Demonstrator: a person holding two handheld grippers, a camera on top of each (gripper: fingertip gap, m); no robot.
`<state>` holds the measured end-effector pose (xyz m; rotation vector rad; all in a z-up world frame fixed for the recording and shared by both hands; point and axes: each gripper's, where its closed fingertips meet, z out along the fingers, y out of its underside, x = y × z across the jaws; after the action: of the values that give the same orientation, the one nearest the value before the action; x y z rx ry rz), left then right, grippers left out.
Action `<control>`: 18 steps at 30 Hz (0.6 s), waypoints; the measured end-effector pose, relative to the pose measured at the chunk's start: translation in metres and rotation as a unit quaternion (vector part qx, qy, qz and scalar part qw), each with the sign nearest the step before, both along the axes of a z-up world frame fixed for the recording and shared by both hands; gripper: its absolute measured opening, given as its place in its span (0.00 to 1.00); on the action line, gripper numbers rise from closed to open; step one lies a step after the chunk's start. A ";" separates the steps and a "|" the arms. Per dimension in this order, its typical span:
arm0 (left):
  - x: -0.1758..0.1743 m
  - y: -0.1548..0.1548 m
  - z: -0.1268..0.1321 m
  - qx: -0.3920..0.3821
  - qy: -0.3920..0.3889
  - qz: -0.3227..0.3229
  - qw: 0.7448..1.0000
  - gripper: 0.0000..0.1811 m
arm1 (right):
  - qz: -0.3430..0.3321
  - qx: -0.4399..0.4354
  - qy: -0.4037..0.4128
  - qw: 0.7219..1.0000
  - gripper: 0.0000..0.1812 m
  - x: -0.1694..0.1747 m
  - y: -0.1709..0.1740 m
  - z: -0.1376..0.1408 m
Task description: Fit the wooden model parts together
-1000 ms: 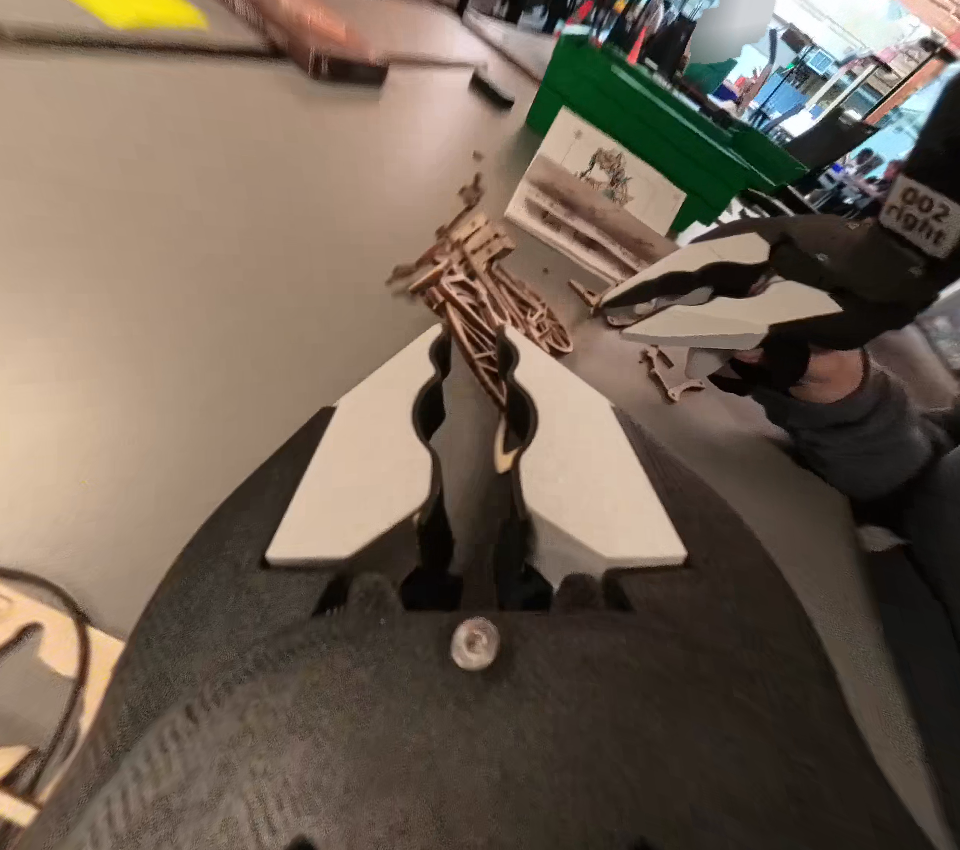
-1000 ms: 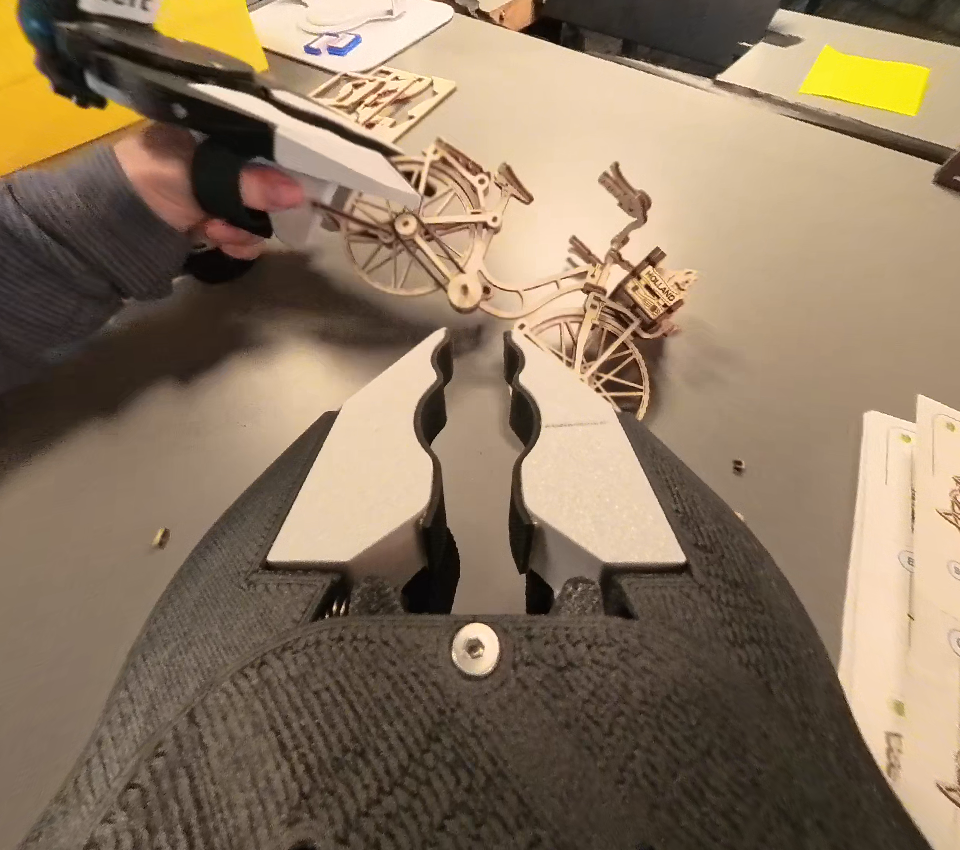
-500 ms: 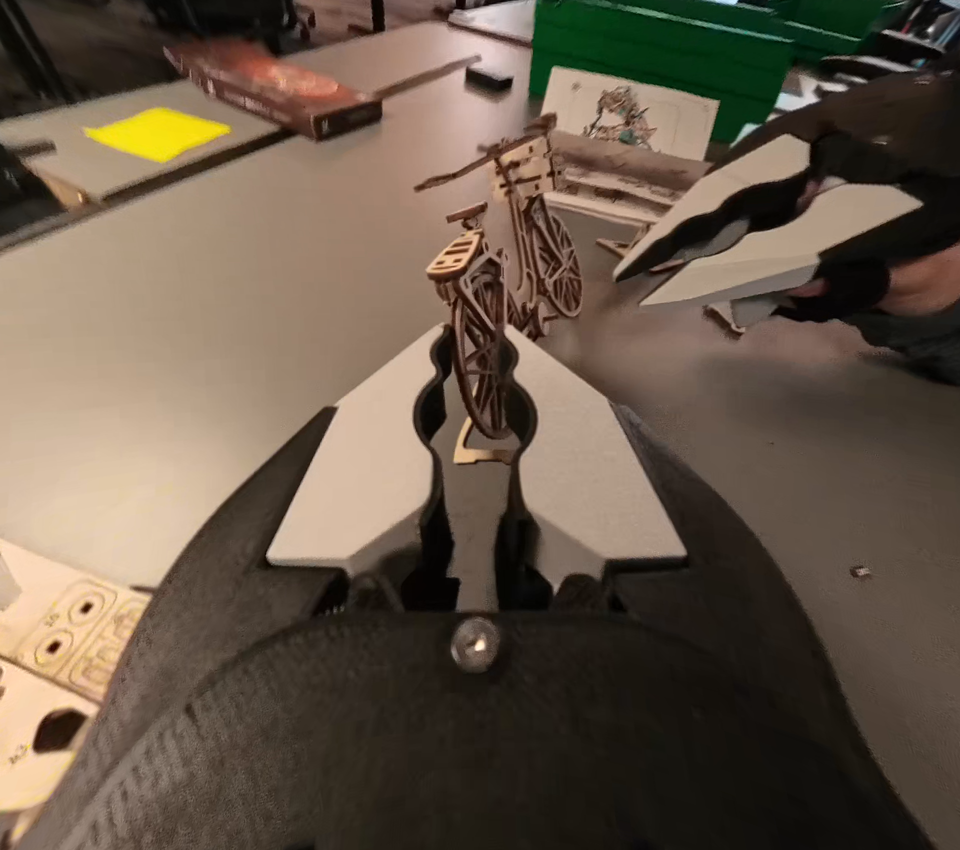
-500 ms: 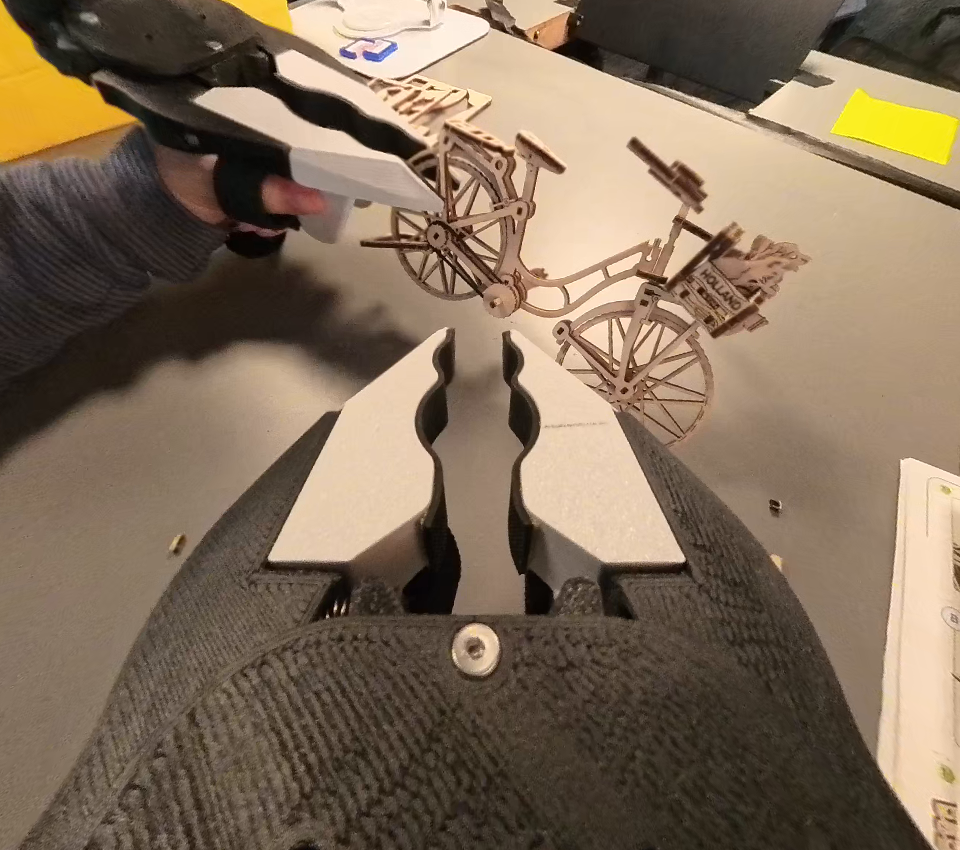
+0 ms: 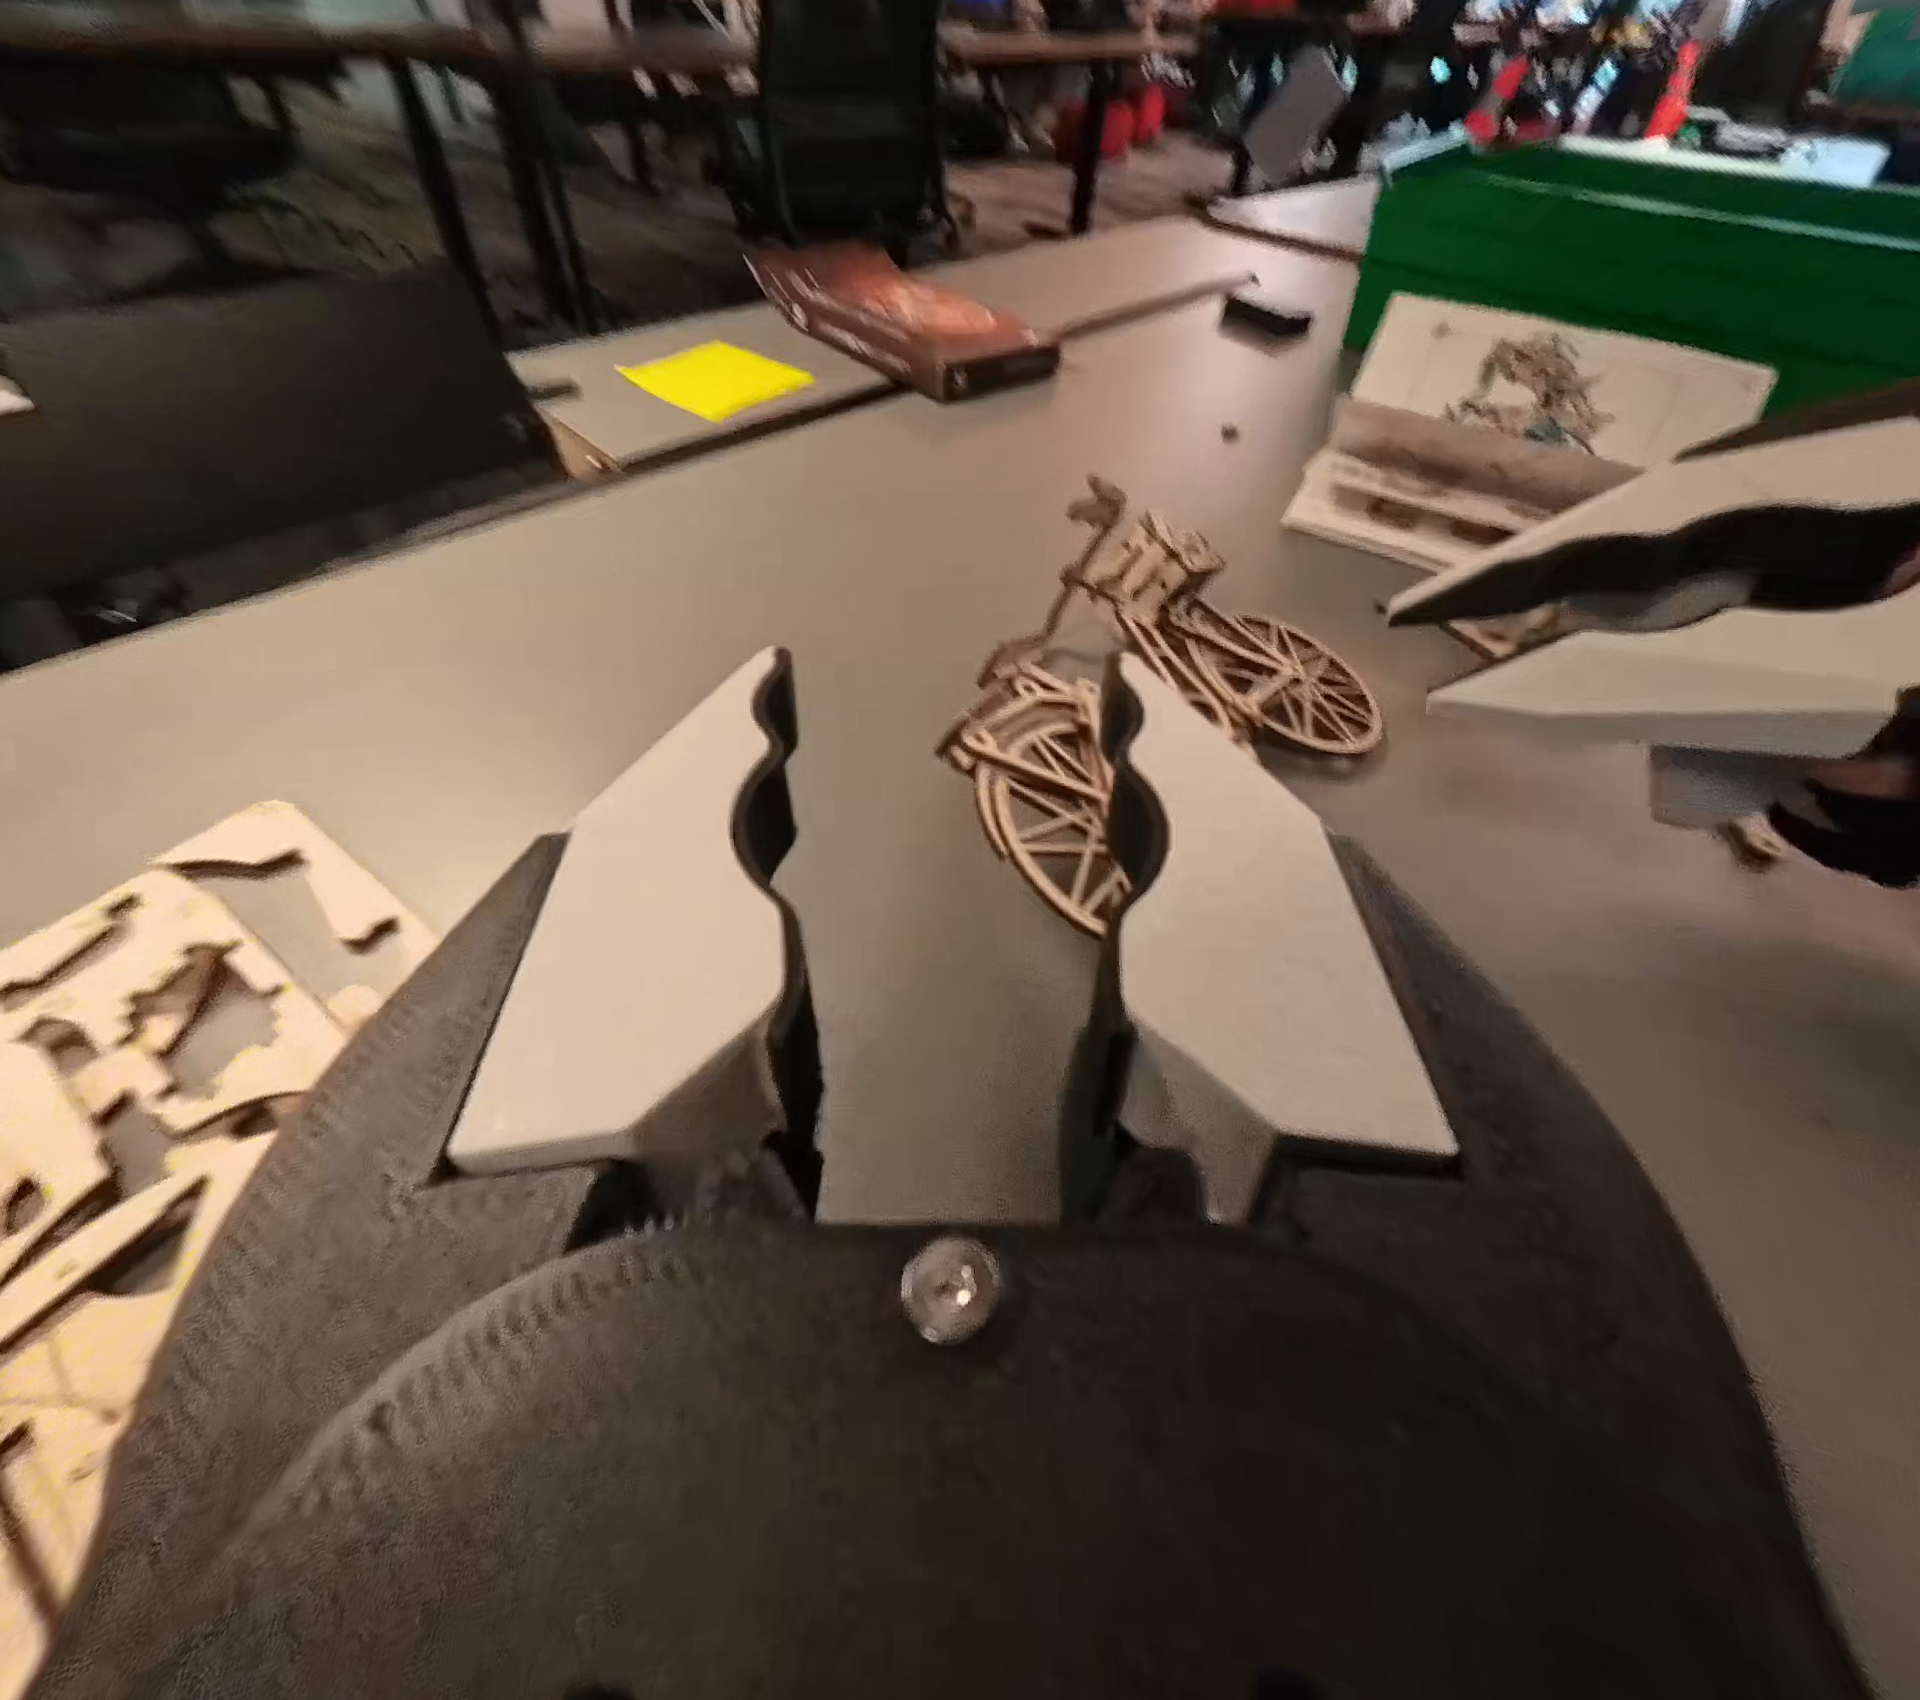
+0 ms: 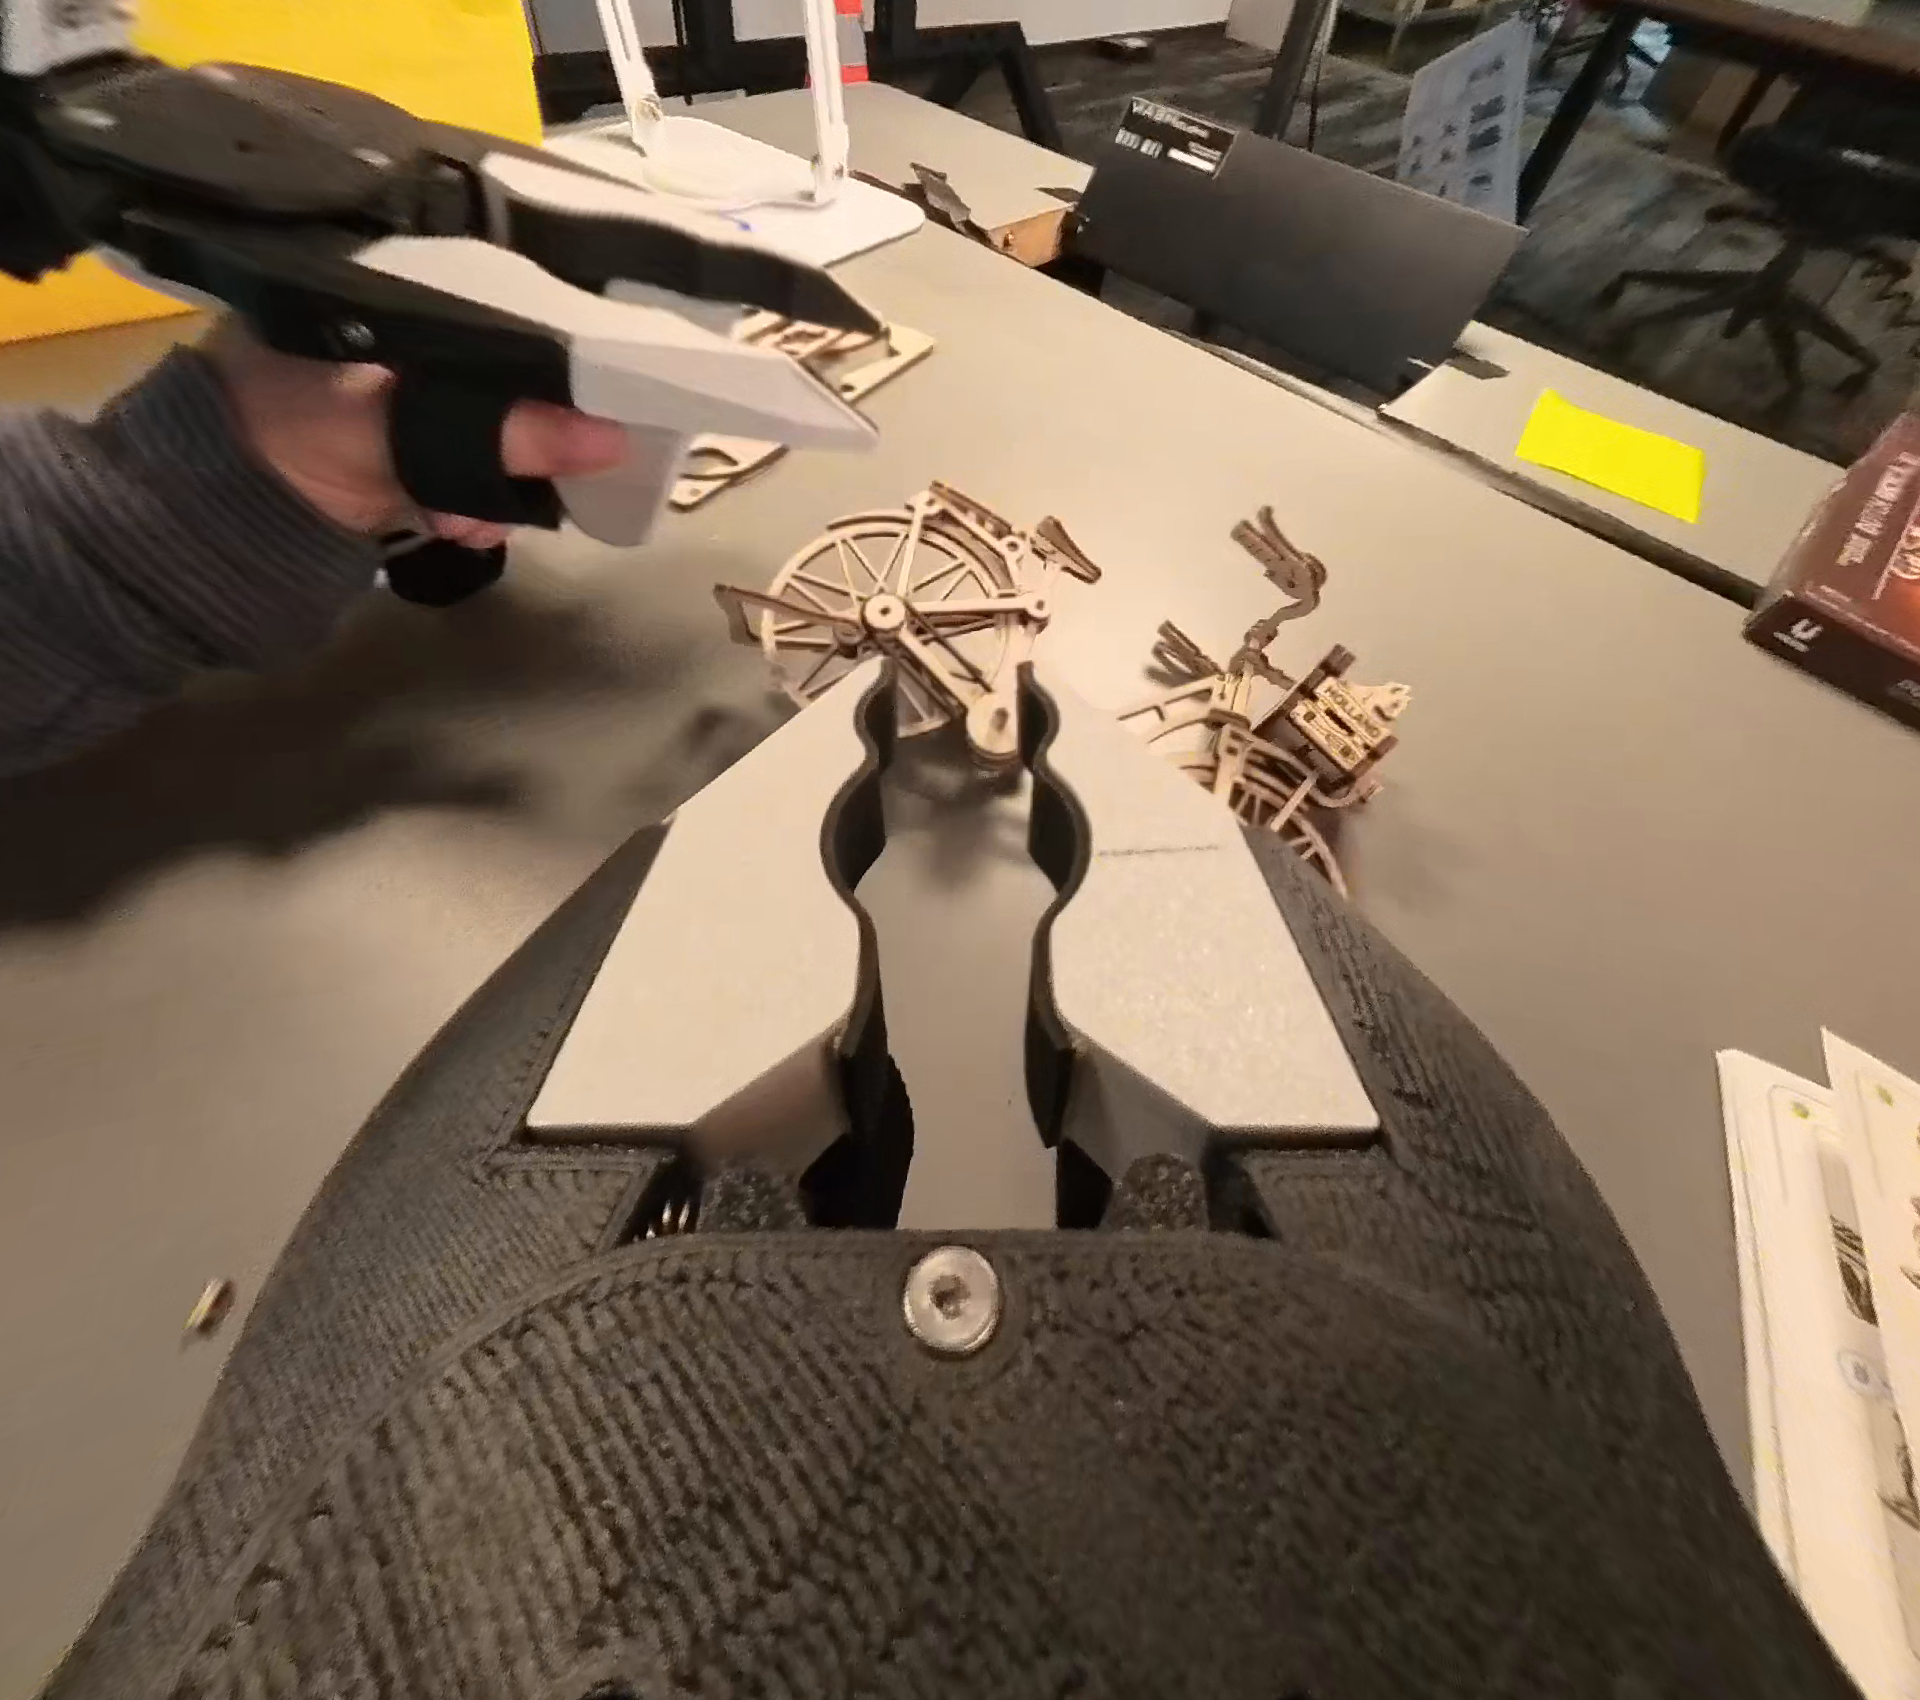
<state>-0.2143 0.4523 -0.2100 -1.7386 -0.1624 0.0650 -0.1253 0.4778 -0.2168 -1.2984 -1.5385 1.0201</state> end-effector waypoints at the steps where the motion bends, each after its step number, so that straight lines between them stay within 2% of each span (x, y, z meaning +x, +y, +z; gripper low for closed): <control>1: -0.004 -0.003 0.006 0.017 0.015 0.017 1.000 0.33 | -0.006 0.000 0.003 1.000 0.12 -0.002 0.001 0.001; 6: -0.014 -0.008 0.019 0.051 0.081 0.069 0.993 0.39 | -0.036 0.006 0.034 0.999 0.18 -0.011 0.006 0.014; 12: -0.013 -0.002 0.011 0.041 0.071 0.070 0.994 0.48 | -0.068 0.026 0.050 0.996 0.29 -0.023 0.007 0.020; 13: -0.013 -0.002 0.011 0.038 0.067 0.071 0.995 0.49 | -0.066 0.025 0.053 0.996 0.30 -0.024 0.006 0.021; 15: -0.012 -0.001 0.010 0.033 0.045 0.066 0.996 0.45 | -0.040 0.010 0.053 0.998 0.23 -0.023 -0.004 0.024; 18: -0.016 -0.003 0.014 0.047 0.020 0.071 0.996 0.49 | -0.038 0.022 0.071 0.996 0.24 -0.020 -0.006 0.034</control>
<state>-0.2300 0.4491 -0.1955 -1.6290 -0.2553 0.1933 -0.1455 0.4721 -0.1825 -1.2170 -1.3869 1.0030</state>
